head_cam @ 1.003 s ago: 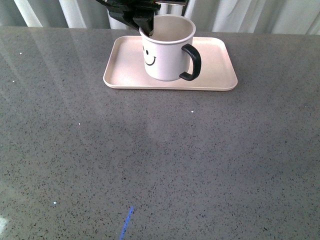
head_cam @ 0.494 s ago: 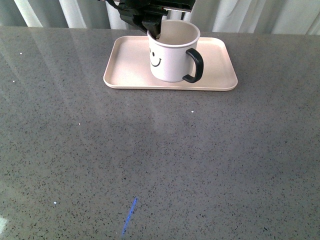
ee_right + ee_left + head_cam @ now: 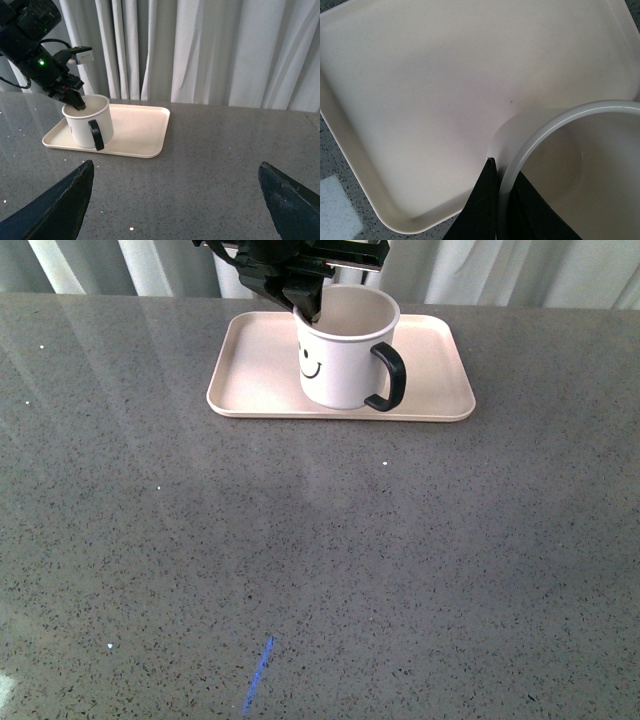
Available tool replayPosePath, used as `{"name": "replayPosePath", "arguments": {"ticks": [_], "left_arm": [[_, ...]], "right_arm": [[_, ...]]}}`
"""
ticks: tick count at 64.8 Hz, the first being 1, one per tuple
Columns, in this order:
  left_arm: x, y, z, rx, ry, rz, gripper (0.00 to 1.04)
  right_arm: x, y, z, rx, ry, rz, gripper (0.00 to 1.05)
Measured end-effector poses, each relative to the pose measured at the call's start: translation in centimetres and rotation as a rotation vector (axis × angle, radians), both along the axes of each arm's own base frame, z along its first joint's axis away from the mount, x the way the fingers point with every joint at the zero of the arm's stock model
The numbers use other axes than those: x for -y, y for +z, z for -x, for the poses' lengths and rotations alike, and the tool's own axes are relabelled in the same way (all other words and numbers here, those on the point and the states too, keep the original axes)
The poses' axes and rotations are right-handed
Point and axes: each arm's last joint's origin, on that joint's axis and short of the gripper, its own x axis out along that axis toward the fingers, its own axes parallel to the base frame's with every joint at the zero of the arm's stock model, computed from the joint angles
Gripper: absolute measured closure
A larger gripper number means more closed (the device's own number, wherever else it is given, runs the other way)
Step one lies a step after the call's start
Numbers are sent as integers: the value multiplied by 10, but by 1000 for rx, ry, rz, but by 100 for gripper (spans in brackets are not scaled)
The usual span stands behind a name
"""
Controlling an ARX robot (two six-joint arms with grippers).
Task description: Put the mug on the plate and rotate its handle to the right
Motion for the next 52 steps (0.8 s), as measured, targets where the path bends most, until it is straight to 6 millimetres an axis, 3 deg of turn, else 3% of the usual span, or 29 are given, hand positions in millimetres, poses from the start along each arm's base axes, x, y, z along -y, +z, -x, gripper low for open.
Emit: {"name": "replayPosePath", "arguments": {"ticks": [18, 29, 41, 46, 52], "left_arm": [[2, 3, -3, 41, 15, 13, 103], [10, 13, -18, 55, 19, 32, 103], [17, -2, -29, 5, 14, 13, 103], [18, -23, -33, -40, 15, -8, 103], [17, -28, -35, -47, 17, -11, 103]], "right_arm": [[0, 0, 0, 0, 0, 0, 9], [0, 0, 0, 0, 0, 0, 9], [0, 0, 0, 0, 0, 0, 9], [0, 0, 0, 0, 0, 0, 9], [0, 0, 0, 0, 0, 0, 9]]}}
